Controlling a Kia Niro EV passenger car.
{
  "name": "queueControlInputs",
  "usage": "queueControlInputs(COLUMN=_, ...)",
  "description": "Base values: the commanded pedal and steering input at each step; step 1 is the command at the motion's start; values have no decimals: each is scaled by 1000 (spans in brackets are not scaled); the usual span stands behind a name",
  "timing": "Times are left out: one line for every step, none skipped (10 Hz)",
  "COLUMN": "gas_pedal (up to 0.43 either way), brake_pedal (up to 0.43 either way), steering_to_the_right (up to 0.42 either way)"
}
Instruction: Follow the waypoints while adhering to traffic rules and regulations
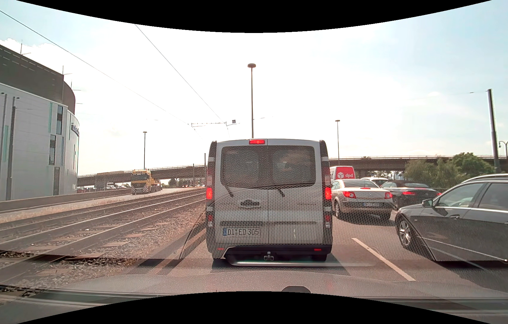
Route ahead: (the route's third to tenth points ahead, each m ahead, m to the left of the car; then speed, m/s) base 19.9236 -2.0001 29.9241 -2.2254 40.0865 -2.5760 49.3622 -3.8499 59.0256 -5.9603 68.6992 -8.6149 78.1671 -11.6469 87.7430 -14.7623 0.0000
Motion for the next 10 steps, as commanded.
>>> queueControlInputs(gas_pedal=0, brake_pedal=250, steering_to_the_right=-3)
queueControlInputs(gas_pedal=0, brake_pedal=244, steering_to_the_right=-3)
queueControlInputs(gas_pedal=0, brake_pedal=250, steering_to_the_right=-3)
queueControlInputs(gas_pedal=0, brake_pedal=250, steering_to_the_right=-3)
queueControlInputs(gas_pedal=0, brake_pedal=250, steering_to_the_right=-3)
queueControlInputs(gas_pedal=0, brake_pedal=244, steering_to_the_right=-3)
queueControlInputs(gas_pedal=0, brake_pedal=250, steering_to_the_right=-3)
queueControlInputs(gas_pedal=0, brake_pedal=244, steering_to_the_right=-3)
queueControlInputs(gas_pedal=0, brake_pedal=250, steering_to_the_right=-3)
queueControlInputs(gas_pedal=0, brake_pedal=244, steering_to_the_right=-3)
